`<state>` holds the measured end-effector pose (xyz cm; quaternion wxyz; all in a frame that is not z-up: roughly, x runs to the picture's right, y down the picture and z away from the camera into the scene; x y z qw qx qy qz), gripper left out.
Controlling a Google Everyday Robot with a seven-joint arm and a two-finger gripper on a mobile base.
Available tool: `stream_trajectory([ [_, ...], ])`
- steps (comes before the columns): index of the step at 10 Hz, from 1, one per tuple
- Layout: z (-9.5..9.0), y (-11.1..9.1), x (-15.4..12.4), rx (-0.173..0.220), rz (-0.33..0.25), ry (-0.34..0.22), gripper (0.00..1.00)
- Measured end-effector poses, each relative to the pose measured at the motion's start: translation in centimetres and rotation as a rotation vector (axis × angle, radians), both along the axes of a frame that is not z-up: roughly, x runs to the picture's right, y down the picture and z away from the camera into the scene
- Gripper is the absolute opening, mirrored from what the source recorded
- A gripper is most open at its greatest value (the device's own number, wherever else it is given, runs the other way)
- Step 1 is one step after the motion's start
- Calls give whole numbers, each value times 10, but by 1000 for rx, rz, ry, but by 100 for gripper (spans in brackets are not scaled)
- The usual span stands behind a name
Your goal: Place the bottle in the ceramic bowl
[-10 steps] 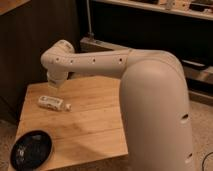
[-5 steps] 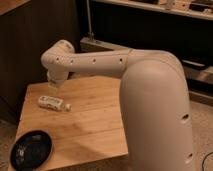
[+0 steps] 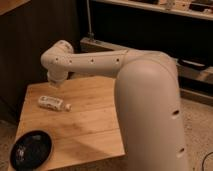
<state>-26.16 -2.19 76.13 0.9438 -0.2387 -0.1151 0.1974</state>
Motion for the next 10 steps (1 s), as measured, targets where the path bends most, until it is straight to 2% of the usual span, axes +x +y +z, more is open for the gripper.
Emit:
stream_trajectory([
  [2,16,5,-13,14,-52,-19,65],
  [4,29,10,-13,15,-68,-22,65],
  [8,60,19,-17,-14,-76,7,65],
  [10,76,34,-29,-44,-80,28,65],
])
